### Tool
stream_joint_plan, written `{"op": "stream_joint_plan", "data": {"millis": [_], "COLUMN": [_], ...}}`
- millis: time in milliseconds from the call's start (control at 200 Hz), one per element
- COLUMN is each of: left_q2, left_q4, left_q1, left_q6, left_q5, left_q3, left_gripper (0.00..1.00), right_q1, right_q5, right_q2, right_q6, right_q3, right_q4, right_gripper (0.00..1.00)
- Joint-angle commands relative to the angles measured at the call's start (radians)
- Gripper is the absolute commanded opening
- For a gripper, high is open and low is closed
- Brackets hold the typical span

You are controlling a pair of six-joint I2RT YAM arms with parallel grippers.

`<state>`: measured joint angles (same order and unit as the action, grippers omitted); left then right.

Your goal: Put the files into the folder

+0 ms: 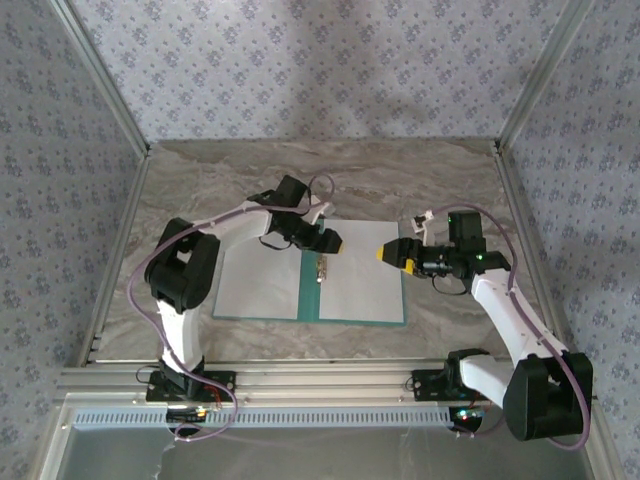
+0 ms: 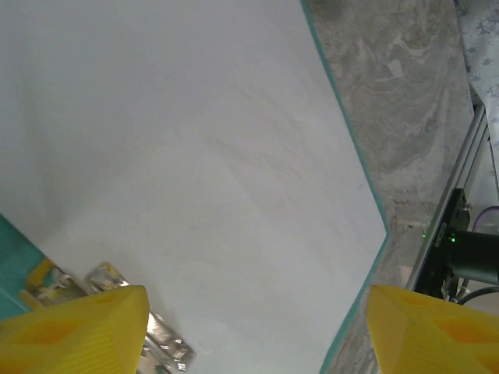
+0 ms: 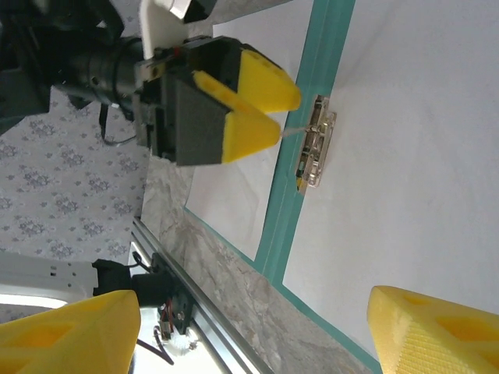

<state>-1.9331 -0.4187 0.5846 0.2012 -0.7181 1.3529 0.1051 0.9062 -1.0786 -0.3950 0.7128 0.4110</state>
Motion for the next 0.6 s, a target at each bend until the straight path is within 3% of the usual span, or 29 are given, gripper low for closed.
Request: {"op": "stream_joint_plan", "data": {"millis": [0,370,595], "left_q2": [0.077,0.298,0.455], "left_q4": [0.015,-0.004,-0.026], "left_q1": [0.012,-0.045,-0.185], "left_q6": [0.017,0.131,0.284], "left_q5": [0.031,0.256,0.469], "left_q3": [-0.023,-0.125,-0.337], "left_gripper": [0.74,0.74,0.65], "right_q1": [-0.006,-0.008,-0.007], "right_q5": [0.029,0.016,0.014], "right_q2": [0.015,0.033,0.057], "right_q6": [-0.011,-0.05,-0.086], "right_q3": [-0.013,-0.016,-0.028], "right_q4": [0.001,-0.012,-0.058], "right_gripper": [0.78,0.78,0.78]}}
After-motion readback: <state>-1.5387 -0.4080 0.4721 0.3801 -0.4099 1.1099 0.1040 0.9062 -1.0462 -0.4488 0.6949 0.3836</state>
